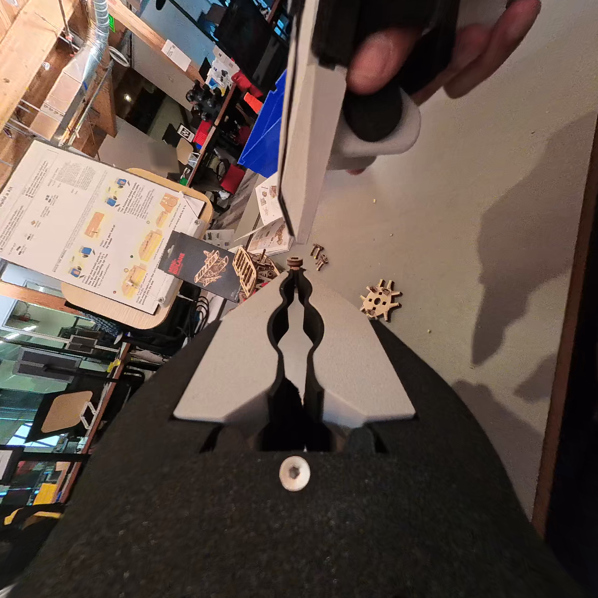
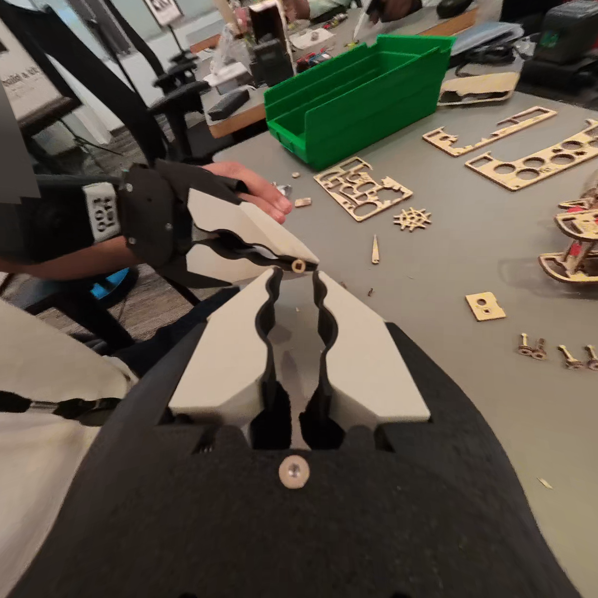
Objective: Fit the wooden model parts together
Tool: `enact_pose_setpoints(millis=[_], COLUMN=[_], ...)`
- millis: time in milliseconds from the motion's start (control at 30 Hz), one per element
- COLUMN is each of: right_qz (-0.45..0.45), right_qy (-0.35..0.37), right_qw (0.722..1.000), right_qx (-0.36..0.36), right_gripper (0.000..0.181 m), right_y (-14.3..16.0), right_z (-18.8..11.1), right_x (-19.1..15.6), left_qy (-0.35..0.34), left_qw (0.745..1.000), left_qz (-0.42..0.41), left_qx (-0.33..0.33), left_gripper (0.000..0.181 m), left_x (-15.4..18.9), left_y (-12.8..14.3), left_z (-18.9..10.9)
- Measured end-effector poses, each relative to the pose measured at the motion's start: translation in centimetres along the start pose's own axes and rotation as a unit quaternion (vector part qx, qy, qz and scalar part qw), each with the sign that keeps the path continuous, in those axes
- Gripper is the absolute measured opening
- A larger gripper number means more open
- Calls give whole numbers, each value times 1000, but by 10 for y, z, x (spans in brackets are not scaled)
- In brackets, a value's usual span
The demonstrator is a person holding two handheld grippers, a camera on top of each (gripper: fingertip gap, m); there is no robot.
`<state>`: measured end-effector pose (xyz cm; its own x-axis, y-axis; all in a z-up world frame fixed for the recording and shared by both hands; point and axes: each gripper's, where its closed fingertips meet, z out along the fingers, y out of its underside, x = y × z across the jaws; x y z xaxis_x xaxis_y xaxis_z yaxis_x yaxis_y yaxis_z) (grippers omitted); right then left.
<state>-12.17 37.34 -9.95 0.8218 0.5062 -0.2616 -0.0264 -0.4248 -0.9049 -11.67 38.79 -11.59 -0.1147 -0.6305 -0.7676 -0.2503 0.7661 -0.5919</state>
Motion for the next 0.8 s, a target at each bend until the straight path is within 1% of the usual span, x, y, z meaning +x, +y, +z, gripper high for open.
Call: enact_pose_setpoints(millis=[33, 133, 200, 233, 500, 633, 800], right_qz=[-7, -36, -60, -66, -82, -56, -66], right_qy=[10, 21, 30, 34, 34, 27, 34], right_qw=[1000, 999, 997, 997, 996, 998, 997], right_qx=[-12, -19, -27, -35, -26, -32, -33], right_gripper=[21, 17, 8, 6, 6, 7, 10], right_y=[3, 6, 10, 13, 12, 14, 13], right_z=[1, 7, 10, 11, 9, 11, 11], right_x=[2, 1, 1, 2, 1, 3, 3], left_qy=[0, 2, 2, 2, -7, -12, -15], left_qw=[1000, 1000, 999, 998, 998, 996, 996], left_qz=[7, 28, 44, 52, 64, 79, 87], left_qx=[-3, -10, -18, -24, -23, -30, -31], left_gripper=[0, 0, 0, 0, 0, 0, 0], left_x=[1, 6, 8, 10, 9, 9, 8], left_y=[0, 0, 1, 2, 1, 2, 3], left_z=[0, 1, 2, 3, 3, 4, 3])
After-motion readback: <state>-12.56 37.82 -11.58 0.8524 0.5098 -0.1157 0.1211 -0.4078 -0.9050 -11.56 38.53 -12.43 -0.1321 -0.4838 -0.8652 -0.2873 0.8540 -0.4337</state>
